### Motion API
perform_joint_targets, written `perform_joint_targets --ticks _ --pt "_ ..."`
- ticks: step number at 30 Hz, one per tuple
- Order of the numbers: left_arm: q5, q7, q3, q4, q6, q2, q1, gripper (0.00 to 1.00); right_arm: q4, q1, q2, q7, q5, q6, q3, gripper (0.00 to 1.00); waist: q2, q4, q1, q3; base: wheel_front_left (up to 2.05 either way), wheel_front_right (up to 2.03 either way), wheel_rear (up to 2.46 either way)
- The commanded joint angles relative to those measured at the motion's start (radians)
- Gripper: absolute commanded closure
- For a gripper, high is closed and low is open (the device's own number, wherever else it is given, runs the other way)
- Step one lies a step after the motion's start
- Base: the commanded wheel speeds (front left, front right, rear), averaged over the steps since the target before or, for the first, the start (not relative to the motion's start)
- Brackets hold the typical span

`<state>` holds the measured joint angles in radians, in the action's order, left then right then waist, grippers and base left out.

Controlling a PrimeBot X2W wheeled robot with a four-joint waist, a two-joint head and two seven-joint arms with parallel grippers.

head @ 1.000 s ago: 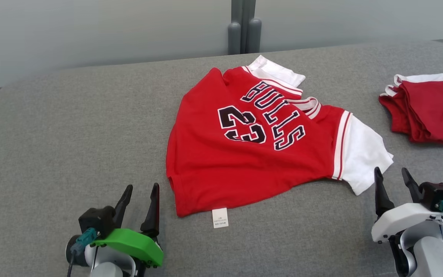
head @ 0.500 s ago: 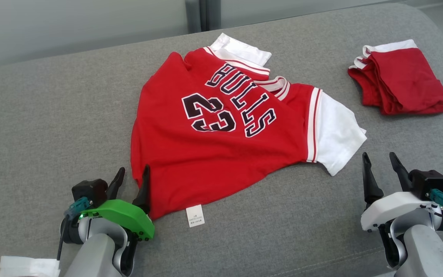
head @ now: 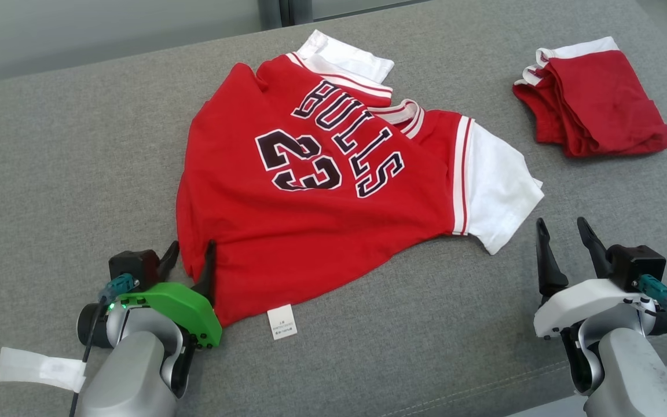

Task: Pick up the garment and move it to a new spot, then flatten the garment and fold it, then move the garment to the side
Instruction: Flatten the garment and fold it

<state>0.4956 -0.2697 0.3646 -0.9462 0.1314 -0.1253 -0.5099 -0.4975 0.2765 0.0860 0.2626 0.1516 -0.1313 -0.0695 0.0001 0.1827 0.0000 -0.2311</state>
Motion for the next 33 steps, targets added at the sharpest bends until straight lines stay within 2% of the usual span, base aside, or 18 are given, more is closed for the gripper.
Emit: perform_joint_targets --ticks 1,2,6,12,24,29,30,31,33 --pt "0.017 0.01 0.018 -0.019 -0.001 0.014 0.002 0.66 -0.002 0.014 0.0 0.003 -0.005 0.001 0.002 0.0 -0.0001 -0.001 0.0 0.001 0.0 0.0 0.0" --pt "0.026 0.01 0.024 -0.021 -0.001 0.015 -0.001 1.0 -0.003 0.013 -0.001 0.003 -0.005 0.001 0.002 0.0 -0.0001 -0.002 0.0 0.002 0.0 0.0 0.0" --pt "0.071 0.009 0.047 -0.012 -0.001 0.007 -0.007 1.0 -0.004 0.006 -0.004 0.003 -0.002 0.001 -0.001 0.0 -0.0001 -0.009 0.0 0.006 0.0 0.0 0.0" --pt "0.116 0.006 0.011 0.041 -0.001 -0.032 -0.02 1.0 -0.01 0.0 -0.008 0.003 0.011 0.001 -0.008 0.0 -0.0001 -0.03 0.0 0.007 0.0 0.0 0.0" --pt "0.019 0.006 -0.106 0.049 -0.006 -0.14 -0.084 1.0 0.001 0.021 -0.014 0.003 0.016 0.001 0.0 0.0 -0.0001 -0.038 0.0 -0.028 0.0 0.0 0.0" --pt "-0.015 0.006 -0.129 0.023 -0.006 -0.153 -0.106 1.0 -0.004 0.02 -0.01 0.003 0.014 0.001 -0.006 0.0 -0.0001 -0.023 0.0 -0.029 0.0 0.0 0.0" --pt "-0.023 0.006 -0.134 0.024 -0.007 -0.153 -0.104 0.55 -0.005 0.019 -0.008 0.003 0.016 0.001 -0.009 0.0 -0.0001 -0.022 0.0 -0.026 0.0 0.0 0.0" --pt "-0.028 0.006 -0.143 0.03 -0.012 -0.15 -0.099 0.0 -0.006 0.016 -0.007 0.003 0.018 0.001 -0.011 0.0 -0.0001 -0.021 0.0 -0.022 0.0 0.0 0.0" --pt "-0.035 0.006 -0.152 0.037 -0.017 -0.145 -0.087 0.0 -0.007 0.012 -0.008 0.003 0.017 0.001 -0.013 0.0 -0.0001 -0.022 0.0 -0.016 0.0 0.0 0.0"
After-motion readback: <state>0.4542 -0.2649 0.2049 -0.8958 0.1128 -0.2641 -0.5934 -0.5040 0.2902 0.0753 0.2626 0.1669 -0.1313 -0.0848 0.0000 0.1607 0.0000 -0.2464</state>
